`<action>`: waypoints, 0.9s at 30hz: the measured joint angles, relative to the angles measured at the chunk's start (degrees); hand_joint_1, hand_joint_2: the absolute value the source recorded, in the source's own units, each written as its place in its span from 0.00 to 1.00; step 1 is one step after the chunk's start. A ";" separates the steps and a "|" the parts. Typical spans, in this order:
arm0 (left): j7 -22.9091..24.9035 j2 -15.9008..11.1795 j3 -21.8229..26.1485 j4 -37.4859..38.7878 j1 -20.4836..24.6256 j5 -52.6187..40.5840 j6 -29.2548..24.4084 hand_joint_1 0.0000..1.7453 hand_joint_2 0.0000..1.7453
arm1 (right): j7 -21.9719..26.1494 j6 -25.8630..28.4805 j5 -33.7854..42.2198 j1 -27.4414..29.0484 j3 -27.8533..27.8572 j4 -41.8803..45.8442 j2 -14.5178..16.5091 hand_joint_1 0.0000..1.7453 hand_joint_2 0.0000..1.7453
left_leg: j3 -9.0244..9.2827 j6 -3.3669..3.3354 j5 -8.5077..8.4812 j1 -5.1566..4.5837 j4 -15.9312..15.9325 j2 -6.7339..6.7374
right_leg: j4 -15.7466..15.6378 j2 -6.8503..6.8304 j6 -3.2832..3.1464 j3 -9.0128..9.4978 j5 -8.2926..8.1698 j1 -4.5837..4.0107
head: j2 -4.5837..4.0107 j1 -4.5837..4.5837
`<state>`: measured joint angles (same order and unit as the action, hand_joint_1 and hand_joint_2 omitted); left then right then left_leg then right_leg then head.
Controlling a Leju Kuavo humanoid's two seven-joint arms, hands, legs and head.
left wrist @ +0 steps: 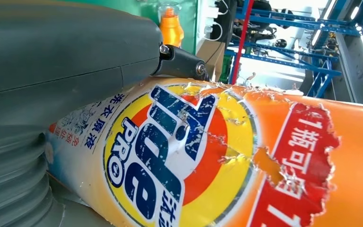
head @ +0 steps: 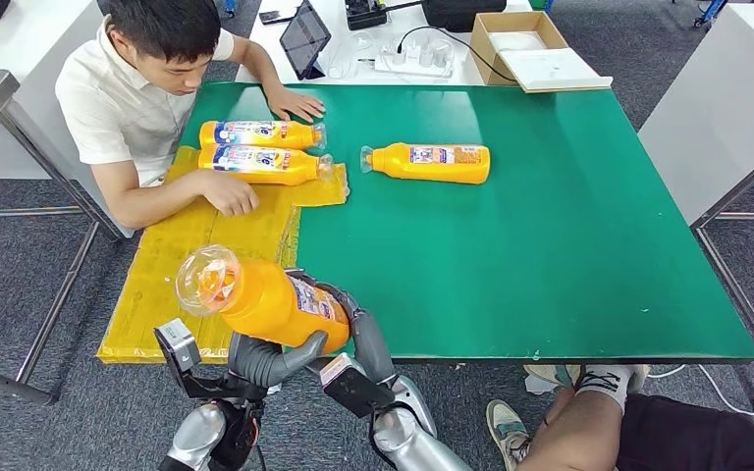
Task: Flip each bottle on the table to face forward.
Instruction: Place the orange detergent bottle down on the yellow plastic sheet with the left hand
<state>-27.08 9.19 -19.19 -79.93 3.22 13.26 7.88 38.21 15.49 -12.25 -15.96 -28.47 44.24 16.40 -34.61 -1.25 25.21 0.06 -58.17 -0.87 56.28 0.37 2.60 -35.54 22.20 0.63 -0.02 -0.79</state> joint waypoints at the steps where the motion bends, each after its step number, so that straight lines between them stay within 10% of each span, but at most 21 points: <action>1: 0.04 -0.05 0.02 0.03 0.08 -0.05 -0.11 1.00 1.00 | 0.00 0.03 -0.27 -0.05 -0.07 -0.15 0.08 0.75 1.00 | 0.00 0.00 0.00 0.00 0.00 0.00 | 0.00 0.00 0.00 0.00 0.00 0.00 | 0.00 -0.01; 4: 0.04 -0.14 0.12 0.14 0.26 -0.11 -0.74 1.00 1.00 | 0.00 -0.37 -0.73 -0.03 -0.68 -1.13 0.67 0.00 0.25 | 0.00 0.00 0.00 0.00 0.00 0.00 | 0.00 0.00 0.00 0.00 0.00 0.00 | -0.01 -0.01; 5: 0.04 -0.15 0.15 0.15 0.25 -0.08 -0.87 1.00 1.00 | -0.01 -0.56 -0.72 0.01 -0.95 -1.48 0.80 0.00 0.00 | -0.01 0.00 0.00 0.00 0.00 0.00 | 0.00 0.00 0.00 0.00 0.00 0.00 | -0.01 -0.01; 14: 0.79 -0.61 0.38 -0.01 0.23 -0.80 -1.28 1.00 1.00 | -0.25 0.75 -1.10 0.15 -1.56 -2.19 0.78 0.00 0.00 | 0.00 0.00 0.00 0.00 0.00 0.00 | 0.00 0.00 0.00 0.00 0.00 0.00 | -0.01 -0.02; 20: 4.50 -1.42 1.48 3.32 4.06 -13.30 -14.30 1.00 1.00 | -0.03 14.24 -6.65 2.20 -2.17 1.54 0.12 0.00 0.00 | 0.01 0.01 -0.01 0.00 0.00 0.03 | 0.01 0.01 0.00 0.00 -0.02 0.00 | -0.01 -0.03; 27: 4.80 -1.84 2.98 6.33 6.62 -14.33 -16.20 1.00 1.00 | -0.02 16.32 -6.99 3.50 -2.86 5.68 -0.42 0.00 0.00 | 0.01 0.01 -0.02 0.00 0.00 0.07 | 0.01 0.02 -0.01 -0.01 -0.03 0.00 | -0.01 -0.03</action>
<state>-22.28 7.34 -16.21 -73.59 9.85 -1.07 -8.31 38.18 31.80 -19.24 -12.46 -31.33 49.92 15.98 -34.61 -1.24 25.20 0.06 -58.17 -0.80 56.29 0.39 2.59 -35.55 22.17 0.63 -0.02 -0.81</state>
